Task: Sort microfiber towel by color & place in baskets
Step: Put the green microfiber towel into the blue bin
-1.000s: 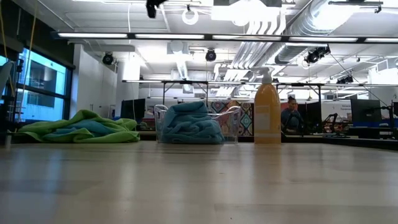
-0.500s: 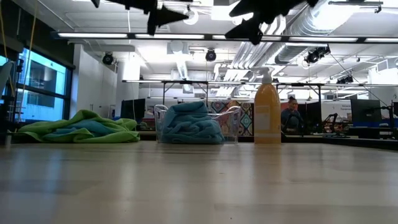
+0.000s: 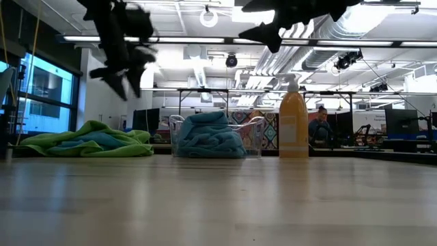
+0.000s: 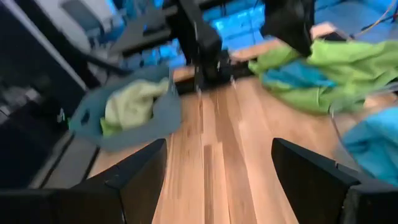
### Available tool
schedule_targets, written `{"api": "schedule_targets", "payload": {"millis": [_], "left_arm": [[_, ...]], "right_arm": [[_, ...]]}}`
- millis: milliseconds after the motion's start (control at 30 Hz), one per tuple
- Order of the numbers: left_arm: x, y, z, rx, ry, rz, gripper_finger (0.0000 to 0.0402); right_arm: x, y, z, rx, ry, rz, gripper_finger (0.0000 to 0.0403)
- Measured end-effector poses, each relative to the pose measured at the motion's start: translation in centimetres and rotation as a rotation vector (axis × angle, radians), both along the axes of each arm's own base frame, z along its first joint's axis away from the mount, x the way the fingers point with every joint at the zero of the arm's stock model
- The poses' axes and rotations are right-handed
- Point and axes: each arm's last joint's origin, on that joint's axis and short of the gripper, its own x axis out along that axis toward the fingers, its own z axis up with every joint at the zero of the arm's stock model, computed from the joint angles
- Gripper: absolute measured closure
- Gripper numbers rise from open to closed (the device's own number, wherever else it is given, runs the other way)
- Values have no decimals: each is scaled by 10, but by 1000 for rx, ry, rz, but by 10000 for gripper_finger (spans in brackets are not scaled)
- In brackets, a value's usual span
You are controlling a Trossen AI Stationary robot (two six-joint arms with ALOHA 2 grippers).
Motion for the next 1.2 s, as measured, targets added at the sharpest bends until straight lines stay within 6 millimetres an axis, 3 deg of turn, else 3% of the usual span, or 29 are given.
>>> {"api": "schedule_targets", "payload": {"millis": [133, 333, 667, 1200], "left_arm": [[-17, 23, -15, -64, 121, 32, 197], [-22, 40, -33, -73, 268, -13, 197], [-26, 41, -41, -72, 451, -110, 197], [-26, 50, -60, -131, 580, -124, 198]], "right_arm": [[2, -2, 7, 5, -65, -69, 116], [3, -5, 9, 13, -78, -177, 116], [3, -6, 8, 5, -76, -192, 116], [1, -5, 3, 8, -21, -190, 116]]}}
